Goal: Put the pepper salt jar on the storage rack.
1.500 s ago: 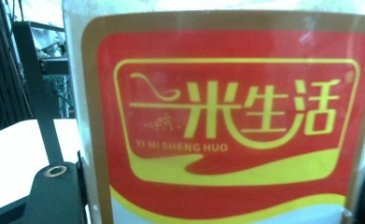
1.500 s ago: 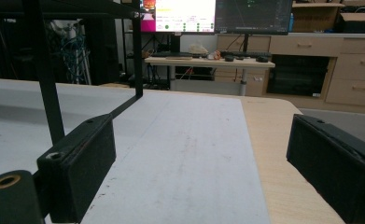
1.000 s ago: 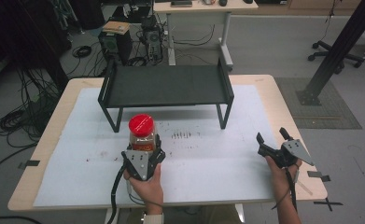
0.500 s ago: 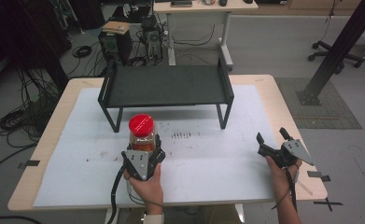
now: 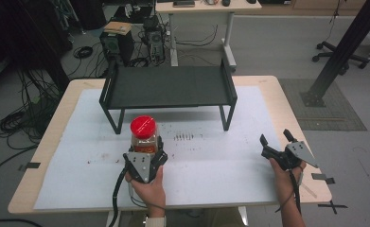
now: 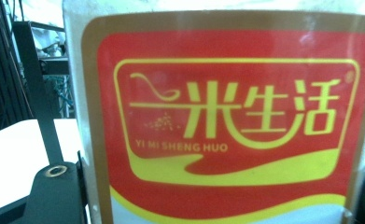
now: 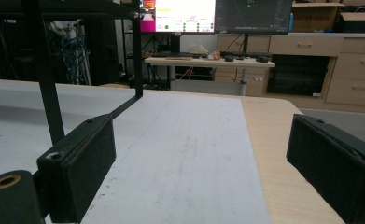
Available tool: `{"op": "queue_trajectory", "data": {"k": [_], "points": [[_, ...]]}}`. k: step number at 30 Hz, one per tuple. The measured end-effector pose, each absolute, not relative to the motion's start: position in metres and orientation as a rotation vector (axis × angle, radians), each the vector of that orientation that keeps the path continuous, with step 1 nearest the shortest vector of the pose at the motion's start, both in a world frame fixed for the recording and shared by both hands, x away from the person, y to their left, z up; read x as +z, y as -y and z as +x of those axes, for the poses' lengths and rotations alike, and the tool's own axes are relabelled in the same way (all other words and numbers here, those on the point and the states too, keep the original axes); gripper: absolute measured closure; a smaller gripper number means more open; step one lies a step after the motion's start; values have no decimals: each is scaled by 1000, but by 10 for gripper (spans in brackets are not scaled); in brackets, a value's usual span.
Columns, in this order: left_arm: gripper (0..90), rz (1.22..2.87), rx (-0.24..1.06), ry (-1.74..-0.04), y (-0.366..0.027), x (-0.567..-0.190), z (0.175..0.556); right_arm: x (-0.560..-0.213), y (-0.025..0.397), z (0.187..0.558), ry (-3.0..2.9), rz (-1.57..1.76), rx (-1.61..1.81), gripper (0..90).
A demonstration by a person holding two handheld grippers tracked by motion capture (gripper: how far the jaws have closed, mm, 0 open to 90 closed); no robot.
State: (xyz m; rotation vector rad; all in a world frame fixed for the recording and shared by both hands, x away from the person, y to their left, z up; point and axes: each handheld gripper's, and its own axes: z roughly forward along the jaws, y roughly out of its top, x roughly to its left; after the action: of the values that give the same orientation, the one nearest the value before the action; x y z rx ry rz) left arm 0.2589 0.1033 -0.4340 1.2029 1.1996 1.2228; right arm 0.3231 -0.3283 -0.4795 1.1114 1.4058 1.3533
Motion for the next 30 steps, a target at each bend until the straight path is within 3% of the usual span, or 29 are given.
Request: {"op": "queue_trajectory", "data": {"k": [30], "points": [[249, 1199, 1215, -1207, -105, -431, 259, -479, 328, 323, -1404, 1113, 1357, 80]]}}
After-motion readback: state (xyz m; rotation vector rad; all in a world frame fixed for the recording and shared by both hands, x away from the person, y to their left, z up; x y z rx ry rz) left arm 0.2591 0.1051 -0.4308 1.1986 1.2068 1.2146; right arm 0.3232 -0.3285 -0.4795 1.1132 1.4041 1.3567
